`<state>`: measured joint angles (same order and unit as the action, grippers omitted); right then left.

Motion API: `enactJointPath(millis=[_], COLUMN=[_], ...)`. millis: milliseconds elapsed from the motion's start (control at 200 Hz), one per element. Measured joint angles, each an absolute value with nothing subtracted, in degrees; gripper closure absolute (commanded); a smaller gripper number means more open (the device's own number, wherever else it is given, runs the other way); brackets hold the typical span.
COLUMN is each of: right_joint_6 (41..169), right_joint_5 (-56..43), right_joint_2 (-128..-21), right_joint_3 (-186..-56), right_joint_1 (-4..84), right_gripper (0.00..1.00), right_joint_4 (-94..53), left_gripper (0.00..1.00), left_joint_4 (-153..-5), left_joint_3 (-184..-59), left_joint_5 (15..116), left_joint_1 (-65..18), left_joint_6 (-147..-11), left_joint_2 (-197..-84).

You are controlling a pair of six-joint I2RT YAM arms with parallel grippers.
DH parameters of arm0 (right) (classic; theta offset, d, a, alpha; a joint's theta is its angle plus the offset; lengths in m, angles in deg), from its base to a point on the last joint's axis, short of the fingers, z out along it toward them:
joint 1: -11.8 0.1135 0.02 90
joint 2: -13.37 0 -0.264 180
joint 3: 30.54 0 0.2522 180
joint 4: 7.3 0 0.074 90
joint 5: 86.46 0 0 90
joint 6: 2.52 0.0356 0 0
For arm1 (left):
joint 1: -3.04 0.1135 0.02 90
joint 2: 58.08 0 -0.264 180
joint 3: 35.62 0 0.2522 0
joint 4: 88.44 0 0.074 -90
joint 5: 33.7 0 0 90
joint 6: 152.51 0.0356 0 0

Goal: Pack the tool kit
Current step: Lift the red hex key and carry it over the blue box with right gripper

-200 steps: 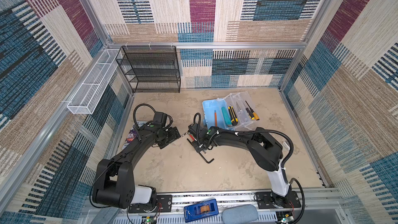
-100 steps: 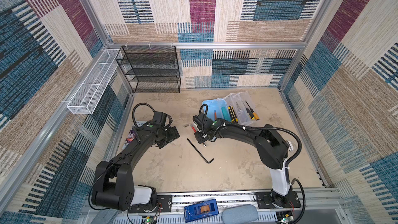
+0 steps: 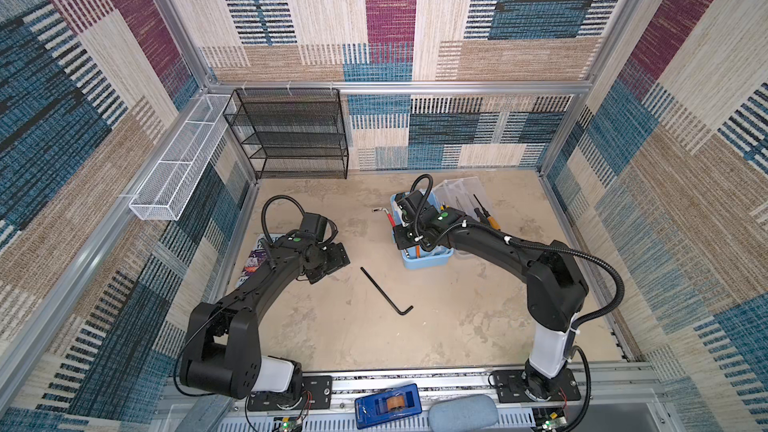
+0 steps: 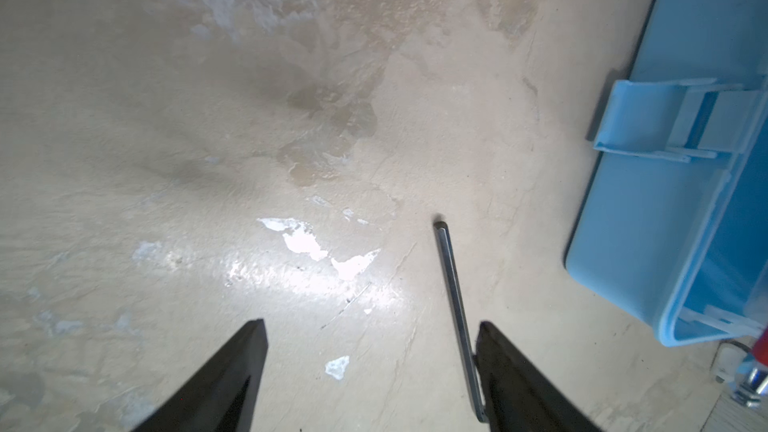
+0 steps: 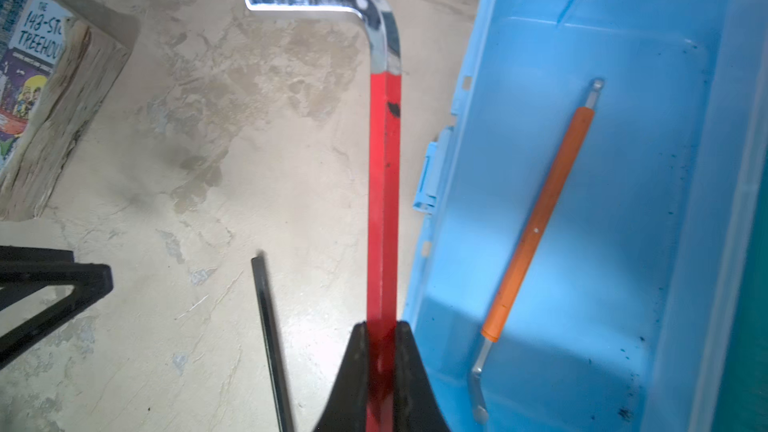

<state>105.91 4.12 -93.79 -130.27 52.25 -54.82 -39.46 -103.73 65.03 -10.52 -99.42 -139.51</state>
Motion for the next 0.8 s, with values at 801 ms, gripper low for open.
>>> enactJointPath(millis=[801], right_joint_6=[111.0], right_joint_5=[2.5], right_joint_2=[-97.6], right_joint_3=[-127.5], right_joint_1=[45.9], right_gripper=[0.92], right_joint_4=[-53.2], left_gripper=[0.2], left_joint_4=[-39.3], left_joint_3=[-106.2], left_joint_5=[64.2], left_joint_1=[-14.2], left_joint_6=[-99.2], left_joint_2=[-143.2])
